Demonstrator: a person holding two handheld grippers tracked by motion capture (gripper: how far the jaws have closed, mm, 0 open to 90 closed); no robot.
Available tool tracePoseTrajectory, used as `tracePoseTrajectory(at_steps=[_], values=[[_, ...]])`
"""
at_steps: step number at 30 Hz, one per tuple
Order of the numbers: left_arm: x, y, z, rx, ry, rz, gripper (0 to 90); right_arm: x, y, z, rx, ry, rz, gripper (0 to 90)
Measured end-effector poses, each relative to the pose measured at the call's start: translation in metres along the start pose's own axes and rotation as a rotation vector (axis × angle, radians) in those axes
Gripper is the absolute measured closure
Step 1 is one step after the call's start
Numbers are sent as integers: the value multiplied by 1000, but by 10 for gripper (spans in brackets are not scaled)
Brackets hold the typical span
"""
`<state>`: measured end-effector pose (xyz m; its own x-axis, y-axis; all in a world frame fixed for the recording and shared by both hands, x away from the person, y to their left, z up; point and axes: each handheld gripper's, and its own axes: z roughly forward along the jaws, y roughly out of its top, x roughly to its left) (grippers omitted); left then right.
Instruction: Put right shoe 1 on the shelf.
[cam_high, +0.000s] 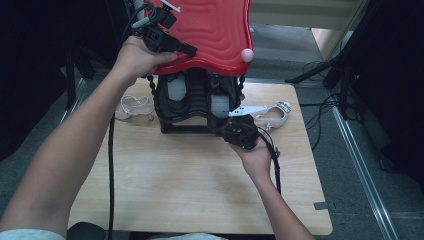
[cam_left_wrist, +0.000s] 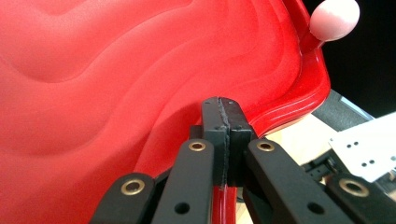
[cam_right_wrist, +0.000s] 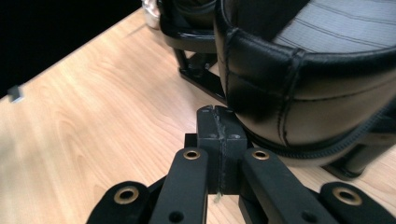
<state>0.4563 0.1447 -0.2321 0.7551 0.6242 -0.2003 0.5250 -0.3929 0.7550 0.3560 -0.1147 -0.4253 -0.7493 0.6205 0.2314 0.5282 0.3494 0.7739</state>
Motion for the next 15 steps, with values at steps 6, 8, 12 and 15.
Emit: tracePoseTrajectory(at_steps=[6, 8, 12, 15], values=[[-1, 0, 0, 1, 8, 14, 900, -1, 6, 5, 9, 13, 7, 900], [-2, 0, 0, 1, 13, 20, 900, -2, 8, 6, 12, 8, 10, 900], [-1, 0, 0, 0, 7, 13, 900, -4, 17, 9, 15, -12, 10, 900], [0, -1, 0, -3, 4, 10, 900, -11, 26, 13, -3, -25, 46, 900]])
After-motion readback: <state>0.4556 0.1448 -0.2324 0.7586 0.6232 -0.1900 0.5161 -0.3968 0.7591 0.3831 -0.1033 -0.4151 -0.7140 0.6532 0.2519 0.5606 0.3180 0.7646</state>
